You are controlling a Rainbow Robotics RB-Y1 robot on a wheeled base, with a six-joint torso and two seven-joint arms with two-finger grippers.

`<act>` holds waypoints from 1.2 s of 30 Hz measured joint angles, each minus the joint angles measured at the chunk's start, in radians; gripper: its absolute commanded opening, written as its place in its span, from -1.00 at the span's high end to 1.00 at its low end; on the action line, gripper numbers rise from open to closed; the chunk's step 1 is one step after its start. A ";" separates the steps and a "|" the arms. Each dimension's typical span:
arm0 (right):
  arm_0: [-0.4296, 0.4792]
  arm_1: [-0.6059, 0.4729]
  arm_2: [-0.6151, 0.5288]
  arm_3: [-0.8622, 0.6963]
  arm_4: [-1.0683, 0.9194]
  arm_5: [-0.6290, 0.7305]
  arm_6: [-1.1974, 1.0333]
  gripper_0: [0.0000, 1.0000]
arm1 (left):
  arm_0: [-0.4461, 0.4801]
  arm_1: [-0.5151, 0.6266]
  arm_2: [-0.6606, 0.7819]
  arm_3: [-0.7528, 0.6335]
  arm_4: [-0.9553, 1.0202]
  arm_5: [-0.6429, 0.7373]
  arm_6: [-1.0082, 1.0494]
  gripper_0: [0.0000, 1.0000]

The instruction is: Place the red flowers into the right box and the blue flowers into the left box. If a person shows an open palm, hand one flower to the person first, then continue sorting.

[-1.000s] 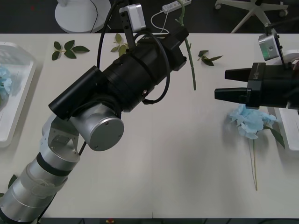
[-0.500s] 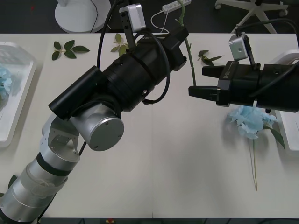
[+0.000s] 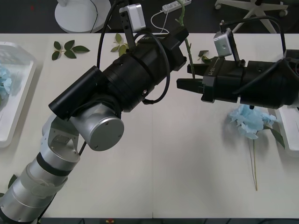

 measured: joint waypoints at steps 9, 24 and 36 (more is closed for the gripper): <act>-0.029 0.008 0.027 0.029 0.001 -0.001 -0.016 1.00 | 0.000 0.000 0.000 0.000 0.000 0.000 0.000 1.00; -0.029 0.008 0.027 0.030 0.004 -0.002 -0.022 1.00 | 0.000 0.000 0.000 0.000 0.000 0.000 0.000 -1.00; -0.029 0.008 0.027 0.031 0.005 -0.003 -0.037 1.00 | 0.000 0.000 0.000 0.000 0.000 0.000 0.000 -1.00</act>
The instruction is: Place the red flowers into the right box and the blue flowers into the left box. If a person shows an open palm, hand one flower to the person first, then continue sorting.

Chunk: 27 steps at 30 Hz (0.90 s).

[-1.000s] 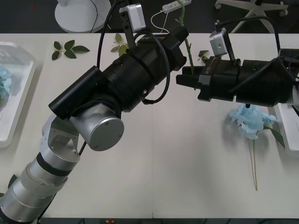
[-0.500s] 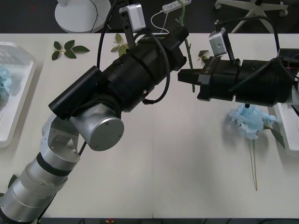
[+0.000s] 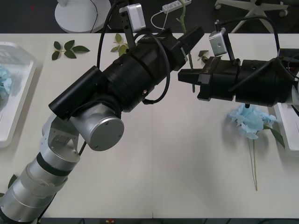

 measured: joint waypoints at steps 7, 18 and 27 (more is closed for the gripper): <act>-0.004 -0.008 -0.005 0.006 0.001 0.031 -0.036 1.00 | 0.000 0.000 0.000 0.000 0.000 0.000 0.000 -1.00; -0.017 -0.088 -0.141 0.032 0.185 0.338 -0.288 1.00 | -0.007 0.029 0.035 -0.011 0.007 0.127 0.027 -1.00; -0.019 -0.238 -0.249 0.093 0.273 0.505 -0.399 1.00 | -0.015 0.085 0.307 -0.241 0.112 0.765 0.084 -1.00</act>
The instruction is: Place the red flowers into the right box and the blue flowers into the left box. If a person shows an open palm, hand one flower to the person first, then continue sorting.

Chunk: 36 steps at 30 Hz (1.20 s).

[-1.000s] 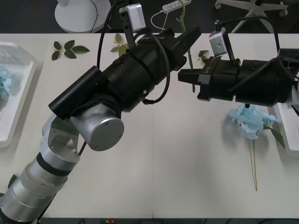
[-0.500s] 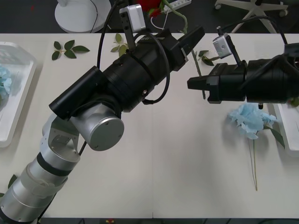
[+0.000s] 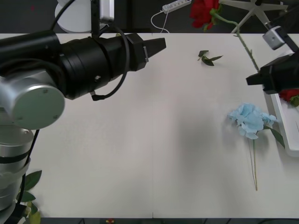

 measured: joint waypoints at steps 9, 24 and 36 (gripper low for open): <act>0.000 -0.120 -0.160 0.216 0.027 0.209 -0.045 1.00 | 0.030 0.102 0.212 0.001 0.454 0.137 -0.198 -1.00; -0.001 -0.201 -0.185 0.633 0.171 0.304 0.319 1.00 | 0.209 0.467 0.229 0.398 1.389 0.136 -1.190 -1.00; -0.002 -0.190 -0.185 0.825 0.302 0.206 0.353 1.00 | 0.216 0.789 0.164 0.410 1.622 0.132 -1.489 -1.00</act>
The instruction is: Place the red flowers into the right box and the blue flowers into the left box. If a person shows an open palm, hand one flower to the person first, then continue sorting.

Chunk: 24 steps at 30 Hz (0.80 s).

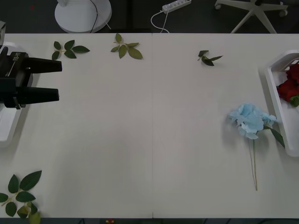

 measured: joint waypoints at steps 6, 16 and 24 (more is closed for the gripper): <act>0.000 0.043 0.000 0.055 0.068 -0.086 0.000 1.00 | 0.000 0.033 0.000 -0.006 0.019 0.000 0.000 -1.00; 0.000 0.138 -0.001 0.119 0.186 -0.221 0.000 1.00 | 0.000 0.033 -0.056 -0.008 0.056 -0.013 0.000 -1.00; 0.000 0.171 -0.001 0.145 0.211 -0.277 0.000 0.36 | 0.000 0.033 -0.056 -0.008 0.057 -0.013 0.000 -1.00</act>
